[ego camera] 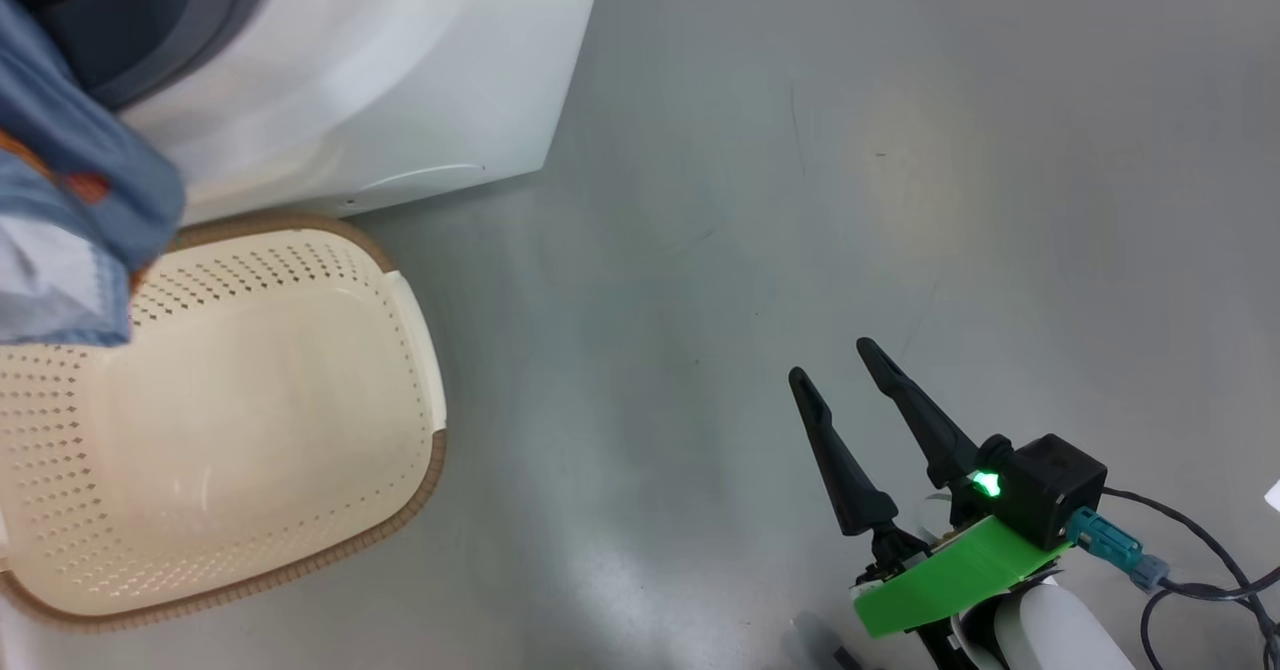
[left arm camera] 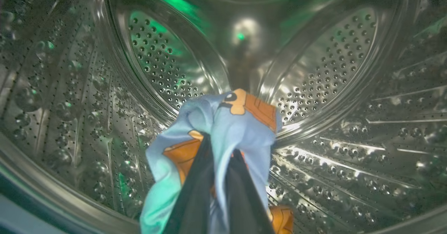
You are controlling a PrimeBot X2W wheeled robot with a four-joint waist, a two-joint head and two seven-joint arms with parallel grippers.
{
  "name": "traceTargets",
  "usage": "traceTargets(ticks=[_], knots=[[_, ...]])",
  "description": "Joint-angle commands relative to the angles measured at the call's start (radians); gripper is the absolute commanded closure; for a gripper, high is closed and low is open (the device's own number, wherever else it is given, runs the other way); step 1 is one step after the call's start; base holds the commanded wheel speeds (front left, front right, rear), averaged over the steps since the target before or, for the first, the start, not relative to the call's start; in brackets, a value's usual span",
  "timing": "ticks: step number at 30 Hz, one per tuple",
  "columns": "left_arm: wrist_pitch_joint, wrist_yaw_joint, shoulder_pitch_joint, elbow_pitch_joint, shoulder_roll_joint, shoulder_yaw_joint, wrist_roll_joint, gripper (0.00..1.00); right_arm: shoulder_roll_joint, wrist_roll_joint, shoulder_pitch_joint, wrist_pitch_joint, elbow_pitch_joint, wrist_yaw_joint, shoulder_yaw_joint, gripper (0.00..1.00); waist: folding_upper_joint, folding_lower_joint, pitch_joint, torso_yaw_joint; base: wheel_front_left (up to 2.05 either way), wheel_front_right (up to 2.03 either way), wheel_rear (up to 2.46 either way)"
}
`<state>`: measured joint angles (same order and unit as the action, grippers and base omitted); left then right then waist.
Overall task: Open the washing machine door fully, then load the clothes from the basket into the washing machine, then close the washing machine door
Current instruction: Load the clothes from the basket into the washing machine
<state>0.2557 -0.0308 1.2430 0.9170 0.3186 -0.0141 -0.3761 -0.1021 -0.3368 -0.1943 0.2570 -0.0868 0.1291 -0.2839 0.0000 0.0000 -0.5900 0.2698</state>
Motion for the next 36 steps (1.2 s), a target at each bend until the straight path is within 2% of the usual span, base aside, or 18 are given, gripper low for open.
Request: traceTargets(ticks=[1, 13, 20, 21, 22, 23, 24, 25, 26, 36], knots=[[0.006, 0.002, 0.028, -0.02, 0.06, -0.017, 0.013, 1.0, -0.01, 0.008, 0.012, 0.005, 0.019, 0.002, -0.028, 0.0, 0.0, 0.0, 0.0, 0.004, 0.0, 0.0, 0.0], [0.006, -0.004, 0.098, -0.034, 0.052, -0.002, 0.104, 1.0, -0.02, 0.005, 0.04, 0.005, 0.019, 0.002, -0.035, 0.0, 0.0, 0.0, -0.003, 0.037, 0.0, 0.0, 0.0], [0.006, -0.003, 0.088, 0.055, 0.058, 0.025, 0.15, 1.0, -0.014, 0.001, 0.07, 0.005, 0.02, 0.002, -0.033, 0.0, 0.0, 0.0, 0.006, 0.053, 0.0, 0.0, 0.0], [0.006, -0.004, 0.089, 0.075, 0.055, 0.027, 0.151, 0.93, -0.015, 0.001, 0.074, 0.005, 0.019, 0.002, -0.031, 0.0, 0.0, 0.0, 0.009, 0.053, 0.0, 0.0, 0.0], [0.006, 0.002, 0.099, 0.113, 0.048, 0.031, 0.152, 0.62, -0.016, 0.001, 0.081, 0.005, 0.019, 0.002, -0.027, 0.0, 0.0, 0.0, 0.014, 0.05, 0.0, 0.0, 0.0], [0.006, 0.004, 0.106, 0.125, 0.043, 0.033, 0.152, 0.51, -0.017, 0.0, 0.082, 0.005, 0.018, 0.002, -0.024, 0.0, 0.0, 0.0, 0.015, 0.048, 0.0, 0.0, 0.0], [0.006, 0.007, 0.113, 0.133, 0.039, 0.035, 0.154, 0.07, -0.017, 0.0, 0.082, 0.005, 0.018, 0.002, -0.021, 0.0, 0.0, 0.0, 0.016, 0.044, 0.0, 0.0, 0.0], [0.006, 0.007, 0.113, 0.133, 0.039, 0.035, 0.154, 0.07, -0.017, 0.0, 0.082, 0.005, 0.018, 0.002, -0.021, 0.0, 0.0, 0.0, 0.016, 0.044, 0.0, 0.0, 0.0], [0.006, 0.015, 0.125, 0.151, 0.028, 0.039, 0.155, 0.0, -0.016, 0.001, 0.079, 0.005, 0.02, 0.002, -0.016, 0.0, 0.0, 0.0, 0.019, 0.036, 0.0, 0.0, 0.0], [0.006, 0.031, 0.133, 0.203, 0.001, 0.044, 0.152, 0.0, -0.023, -0.001, 0.068, 0.005, 0.012, 0.002, -0.024, 0.0, 0.0, 0.0, 0.051, 0.011, 0.0, 0.0, 0.0]])
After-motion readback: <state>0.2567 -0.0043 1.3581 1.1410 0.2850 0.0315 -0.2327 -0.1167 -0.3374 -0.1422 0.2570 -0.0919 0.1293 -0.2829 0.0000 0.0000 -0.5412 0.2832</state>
